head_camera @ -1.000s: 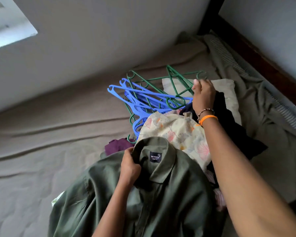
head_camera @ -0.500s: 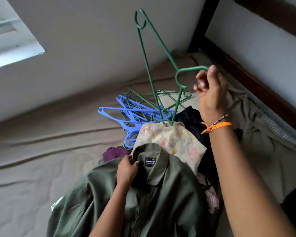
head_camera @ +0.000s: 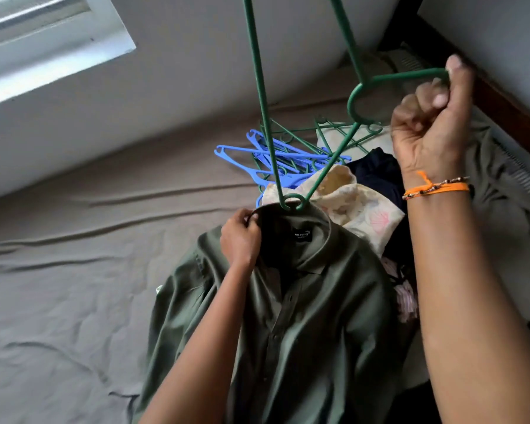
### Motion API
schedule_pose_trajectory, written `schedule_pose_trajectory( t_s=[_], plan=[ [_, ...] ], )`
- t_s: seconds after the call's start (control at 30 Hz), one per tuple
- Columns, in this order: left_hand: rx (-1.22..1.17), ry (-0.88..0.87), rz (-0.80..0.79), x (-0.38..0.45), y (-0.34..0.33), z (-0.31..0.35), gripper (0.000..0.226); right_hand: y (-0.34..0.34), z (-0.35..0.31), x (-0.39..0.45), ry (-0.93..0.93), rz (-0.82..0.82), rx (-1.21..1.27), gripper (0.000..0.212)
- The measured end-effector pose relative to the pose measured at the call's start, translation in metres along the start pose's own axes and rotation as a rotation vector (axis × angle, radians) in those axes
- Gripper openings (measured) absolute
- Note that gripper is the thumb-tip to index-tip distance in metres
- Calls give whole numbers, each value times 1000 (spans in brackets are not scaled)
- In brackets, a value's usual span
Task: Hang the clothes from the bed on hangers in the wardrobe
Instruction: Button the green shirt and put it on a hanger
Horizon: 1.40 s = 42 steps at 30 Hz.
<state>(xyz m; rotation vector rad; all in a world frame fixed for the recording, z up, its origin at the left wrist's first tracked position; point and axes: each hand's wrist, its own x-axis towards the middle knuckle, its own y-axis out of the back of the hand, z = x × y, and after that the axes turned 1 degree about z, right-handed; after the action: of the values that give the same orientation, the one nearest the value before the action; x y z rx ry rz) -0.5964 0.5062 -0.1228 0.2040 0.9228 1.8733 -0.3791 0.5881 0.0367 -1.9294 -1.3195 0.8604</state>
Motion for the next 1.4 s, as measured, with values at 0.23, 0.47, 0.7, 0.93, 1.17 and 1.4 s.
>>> schedule_pose_trajectory(
  t_s=[0.23,0.47,0.7,0.93,1.17,1.4],
  plan=[
    [-113,-34,-95,-2,30,11,15,18,38,-27,-122,27,-459,52],
    [-363,-28,-140,4,73,1,8,44,43,-34,14,-87,-1161,37],
    [-561,150,-383,19,116,-9,29,70,35,-47,105,-206,-1503,35],
    [-407,-67,-359,9,108,11,32,82,64,-55,83,-266,-1817,41],
    [-205,-207,-266,-65,53,-2,24,99,107,-56,225,-294,-1761,26],
    [769,-121,-598,-153,6,-99,52,168,136,-152,296,-60,-1646,5]
  ],
)
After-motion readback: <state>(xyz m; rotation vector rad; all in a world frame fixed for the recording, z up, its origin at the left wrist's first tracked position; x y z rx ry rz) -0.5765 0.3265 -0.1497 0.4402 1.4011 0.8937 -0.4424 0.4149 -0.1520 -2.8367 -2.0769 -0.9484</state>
